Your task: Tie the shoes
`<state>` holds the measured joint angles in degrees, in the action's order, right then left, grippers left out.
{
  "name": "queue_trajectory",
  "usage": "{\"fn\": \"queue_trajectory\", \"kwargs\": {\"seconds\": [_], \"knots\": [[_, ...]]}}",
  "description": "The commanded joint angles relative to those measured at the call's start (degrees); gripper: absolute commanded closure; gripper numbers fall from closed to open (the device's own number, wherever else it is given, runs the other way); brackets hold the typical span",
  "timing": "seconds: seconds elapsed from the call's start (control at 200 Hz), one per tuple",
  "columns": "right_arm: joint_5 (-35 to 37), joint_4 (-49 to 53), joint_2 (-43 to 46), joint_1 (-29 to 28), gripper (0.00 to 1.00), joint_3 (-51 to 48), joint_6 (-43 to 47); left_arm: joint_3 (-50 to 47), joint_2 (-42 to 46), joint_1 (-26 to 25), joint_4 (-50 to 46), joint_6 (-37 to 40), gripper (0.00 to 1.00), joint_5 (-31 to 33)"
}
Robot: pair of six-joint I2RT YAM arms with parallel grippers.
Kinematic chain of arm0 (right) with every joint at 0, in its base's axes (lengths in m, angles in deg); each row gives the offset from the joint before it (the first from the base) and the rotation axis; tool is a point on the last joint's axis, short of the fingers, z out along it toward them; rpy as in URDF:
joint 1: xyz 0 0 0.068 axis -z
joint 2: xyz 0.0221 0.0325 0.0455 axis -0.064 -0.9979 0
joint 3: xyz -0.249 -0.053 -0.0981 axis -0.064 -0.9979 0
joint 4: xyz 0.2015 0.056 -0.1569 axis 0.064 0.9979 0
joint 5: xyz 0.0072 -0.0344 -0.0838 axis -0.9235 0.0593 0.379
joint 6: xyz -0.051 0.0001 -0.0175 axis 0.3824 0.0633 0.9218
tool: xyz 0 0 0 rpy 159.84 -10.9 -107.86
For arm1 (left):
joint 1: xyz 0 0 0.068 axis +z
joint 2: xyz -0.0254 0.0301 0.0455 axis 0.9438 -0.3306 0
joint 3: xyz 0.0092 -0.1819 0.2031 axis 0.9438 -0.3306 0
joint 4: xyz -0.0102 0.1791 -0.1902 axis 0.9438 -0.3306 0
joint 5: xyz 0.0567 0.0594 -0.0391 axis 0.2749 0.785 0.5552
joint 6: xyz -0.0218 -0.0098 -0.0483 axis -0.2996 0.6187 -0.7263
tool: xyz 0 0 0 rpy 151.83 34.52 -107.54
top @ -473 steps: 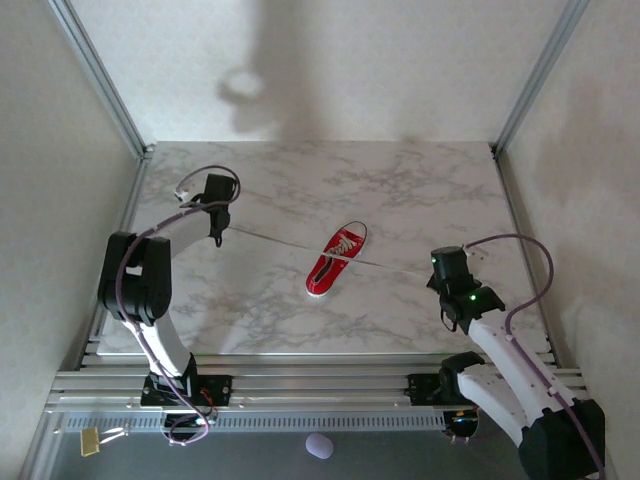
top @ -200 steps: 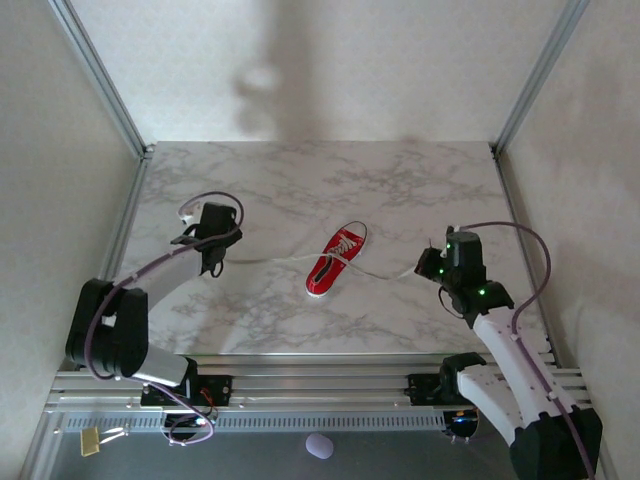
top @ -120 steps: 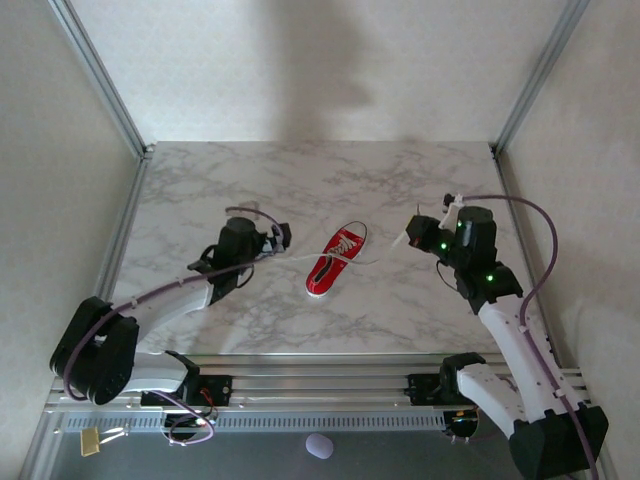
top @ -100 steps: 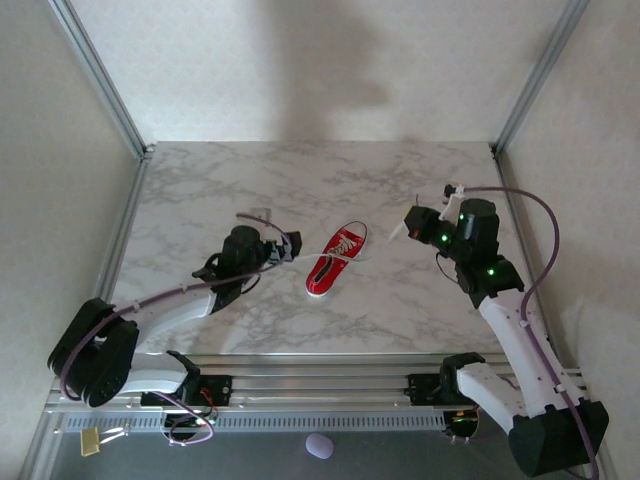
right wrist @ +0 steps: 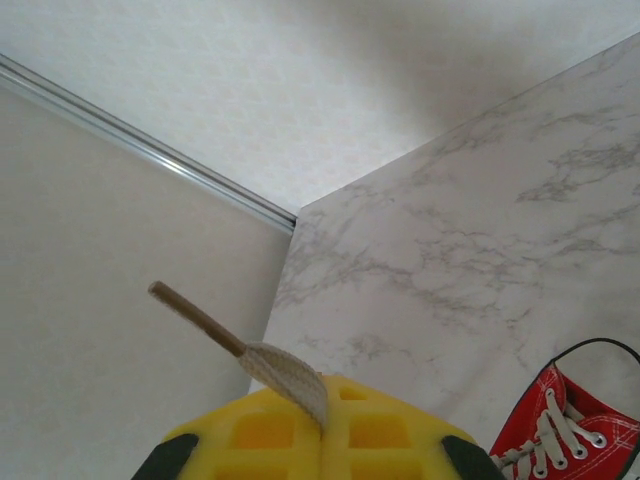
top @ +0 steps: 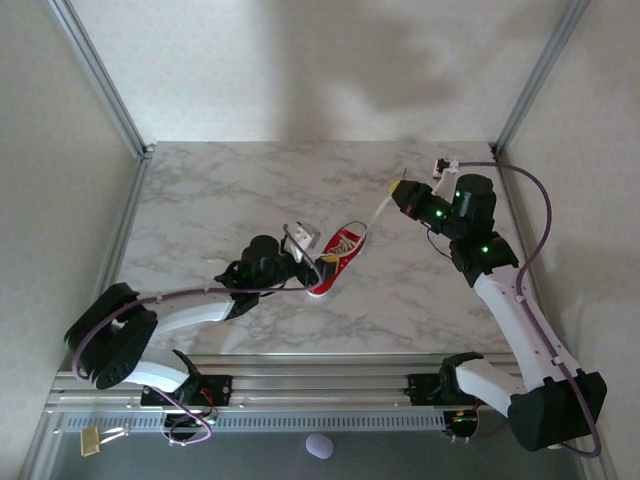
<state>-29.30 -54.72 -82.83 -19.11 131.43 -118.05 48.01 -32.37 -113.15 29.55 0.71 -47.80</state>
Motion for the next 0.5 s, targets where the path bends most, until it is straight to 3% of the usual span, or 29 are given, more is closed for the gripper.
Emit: {"fn": "queue_trajectory", "kwargs": {"seconds": [0.0,0.33,0.495], "knots": [[-1.52,-1.24,-0.15,-0.46,1.0,2.71,-2.5,3.81,-3.2,-1.65,-2.15,4.09,0.18,-3.18],[-3.0,-1.77,0.81,-1.52,1.0,3.87,-4.14,8.09,-9.44,-2.2,-2.65,4.9,0.19,4.07],[-3.23,-1.22,1.02,-1.97,1.0,4.05,-4.05,10.4,-12.08,-2.19,-2.92,4.78,0.33,6.89]]}}
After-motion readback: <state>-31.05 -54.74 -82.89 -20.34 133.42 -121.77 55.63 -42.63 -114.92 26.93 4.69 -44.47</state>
